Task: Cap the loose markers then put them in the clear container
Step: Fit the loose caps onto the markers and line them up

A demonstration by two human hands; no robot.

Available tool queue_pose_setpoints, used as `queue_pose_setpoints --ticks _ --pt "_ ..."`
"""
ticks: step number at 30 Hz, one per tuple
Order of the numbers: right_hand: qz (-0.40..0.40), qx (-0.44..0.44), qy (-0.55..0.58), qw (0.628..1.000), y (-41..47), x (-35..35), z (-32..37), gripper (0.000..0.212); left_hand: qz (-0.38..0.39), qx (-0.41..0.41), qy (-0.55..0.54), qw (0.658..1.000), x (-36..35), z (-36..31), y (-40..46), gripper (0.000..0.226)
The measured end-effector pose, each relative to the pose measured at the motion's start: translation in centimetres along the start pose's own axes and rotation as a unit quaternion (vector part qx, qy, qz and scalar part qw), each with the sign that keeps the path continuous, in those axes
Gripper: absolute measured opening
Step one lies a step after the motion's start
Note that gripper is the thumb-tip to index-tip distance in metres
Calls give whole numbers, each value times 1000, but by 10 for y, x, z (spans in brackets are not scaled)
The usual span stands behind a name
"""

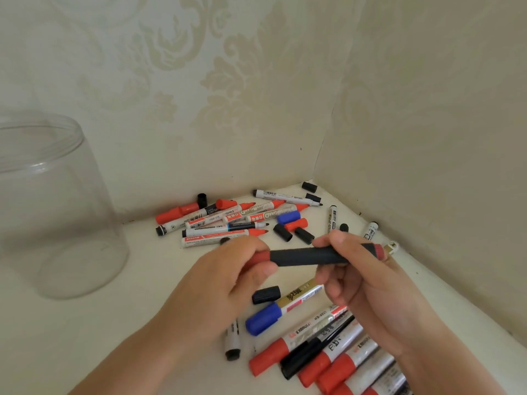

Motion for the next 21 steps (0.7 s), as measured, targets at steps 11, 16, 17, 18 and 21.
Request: queue_pose_setpoints --ticks 11,16,17,18,21 --pt "153 406 -536 724 -39 -68 -47 49 -176 280 -165 929 34 47 14 25" --pt "118 373 -648 653 -30 -75 -67 58 -77 215 46 973 17 50 7 18" --pt "110 371 -647 656 -30 -74 -63 60 -63 212 59 973 15 52 7 20" --pt "101 369 -654 653 -28 -72 -59 60 -50 206 67 975 13 52 6 22" --pt "71 338 -625 700 -16 -51 -30 51 -19 179 61 982 9 52 4 27"
Point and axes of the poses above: each hand's wrist, its own y-axis towards the middle knuckle, its own x-axis out of the back of the hand, z = x × y, the point moved 3 cm from there along y, towards the middle knuckle, and after that the axes turned 14 degrees about -z, right-handed, at the moved point
